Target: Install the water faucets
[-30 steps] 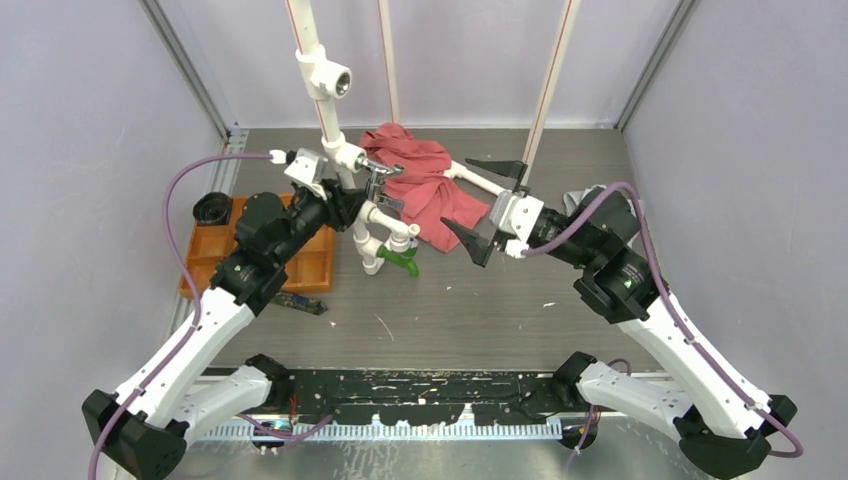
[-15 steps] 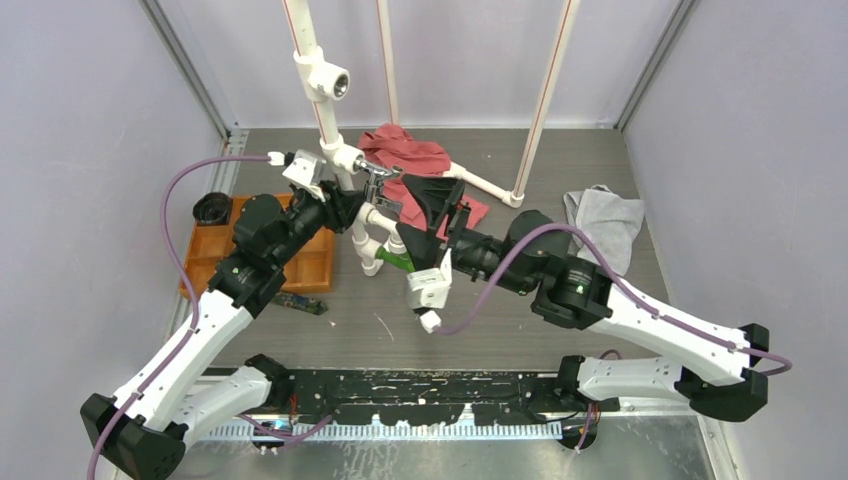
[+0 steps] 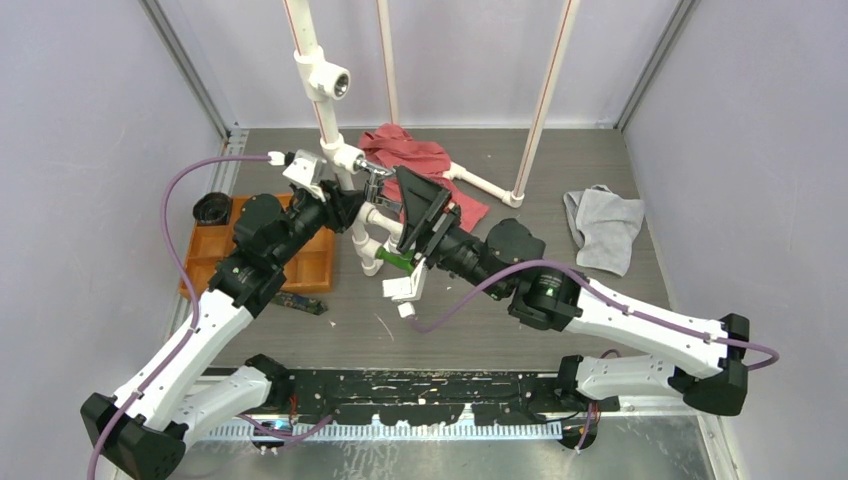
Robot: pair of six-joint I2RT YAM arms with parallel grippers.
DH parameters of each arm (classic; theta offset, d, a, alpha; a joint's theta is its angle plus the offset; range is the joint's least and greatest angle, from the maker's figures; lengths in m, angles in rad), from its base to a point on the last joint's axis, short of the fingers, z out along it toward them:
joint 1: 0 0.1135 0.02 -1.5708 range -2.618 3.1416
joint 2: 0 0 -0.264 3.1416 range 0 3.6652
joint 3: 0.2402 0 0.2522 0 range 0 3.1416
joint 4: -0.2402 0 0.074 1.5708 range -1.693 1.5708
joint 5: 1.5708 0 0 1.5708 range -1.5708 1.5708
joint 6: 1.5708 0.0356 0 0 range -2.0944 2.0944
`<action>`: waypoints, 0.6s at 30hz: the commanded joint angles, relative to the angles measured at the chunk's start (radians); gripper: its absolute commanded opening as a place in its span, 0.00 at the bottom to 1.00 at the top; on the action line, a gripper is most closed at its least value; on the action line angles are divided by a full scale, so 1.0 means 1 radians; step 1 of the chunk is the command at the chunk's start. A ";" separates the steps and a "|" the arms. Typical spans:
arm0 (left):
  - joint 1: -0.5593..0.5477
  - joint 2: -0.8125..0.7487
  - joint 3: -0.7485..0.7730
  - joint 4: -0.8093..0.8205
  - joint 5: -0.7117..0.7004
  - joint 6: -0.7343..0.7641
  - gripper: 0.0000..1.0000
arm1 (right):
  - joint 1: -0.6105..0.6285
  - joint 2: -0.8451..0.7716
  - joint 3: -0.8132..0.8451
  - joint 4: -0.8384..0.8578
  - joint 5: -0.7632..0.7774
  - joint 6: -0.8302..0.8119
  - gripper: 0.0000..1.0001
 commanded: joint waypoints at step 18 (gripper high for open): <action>0.054 0.018 0.030 0.092 0.066 -0.022 0.00 | -0.071 0.042 -0.042 0.111 -0.100 -0.500 1.00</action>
